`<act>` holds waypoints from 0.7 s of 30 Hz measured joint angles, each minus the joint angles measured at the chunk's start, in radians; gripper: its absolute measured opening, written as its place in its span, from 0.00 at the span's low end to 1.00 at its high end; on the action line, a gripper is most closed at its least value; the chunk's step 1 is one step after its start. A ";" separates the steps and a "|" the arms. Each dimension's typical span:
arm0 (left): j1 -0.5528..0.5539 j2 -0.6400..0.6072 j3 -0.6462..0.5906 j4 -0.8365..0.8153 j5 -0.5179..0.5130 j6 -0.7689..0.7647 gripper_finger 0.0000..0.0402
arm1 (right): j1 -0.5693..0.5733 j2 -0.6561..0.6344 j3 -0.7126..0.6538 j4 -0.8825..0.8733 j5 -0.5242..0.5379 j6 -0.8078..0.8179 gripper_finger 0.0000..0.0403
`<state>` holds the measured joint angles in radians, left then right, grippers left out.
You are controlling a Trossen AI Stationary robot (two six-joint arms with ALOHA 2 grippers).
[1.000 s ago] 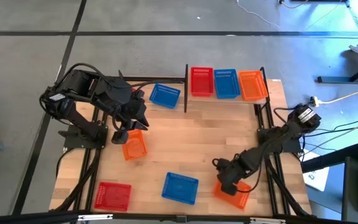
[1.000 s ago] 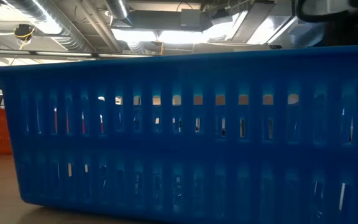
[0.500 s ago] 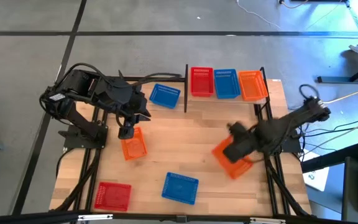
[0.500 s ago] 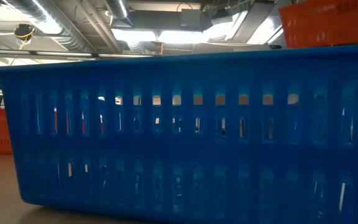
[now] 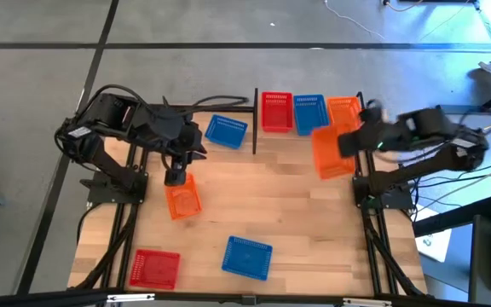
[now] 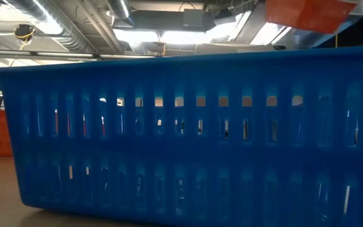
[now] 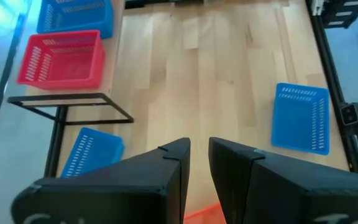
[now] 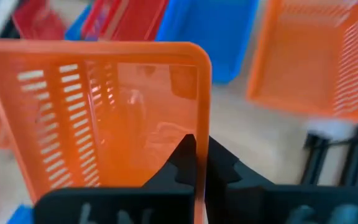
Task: Stack baskets on shelf by color
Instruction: Stack the bottom orange bin on top of the orange bin on the shelf
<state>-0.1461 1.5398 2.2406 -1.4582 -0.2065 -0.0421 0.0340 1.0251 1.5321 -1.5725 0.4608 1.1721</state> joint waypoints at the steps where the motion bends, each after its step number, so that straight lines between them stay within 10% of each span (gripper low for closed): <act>1: 0.005 0.000 0.000 0.000 0.000 0.000 0.13 | -0.038 -0.020 0.009 -0.001 0.008 -0.026 0.00; 10: 0.070 0.007 0.000 0.000 0.001 0.024 0.13 | -0.282 -0.056 0.202 0.004 0.151 -0.253 0.00; 21: 0.146 0.012 0.000 0.000 0.013 0.031 0.13 | -0.456 0.117 0.442 0.058 0.045 -0.530 0.00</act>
<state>-0.0002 1.5520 2.2402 -1.4578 -0.1936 -0.0109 -0.4222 1.1417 1.9737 -1.5144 0.5054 0.6424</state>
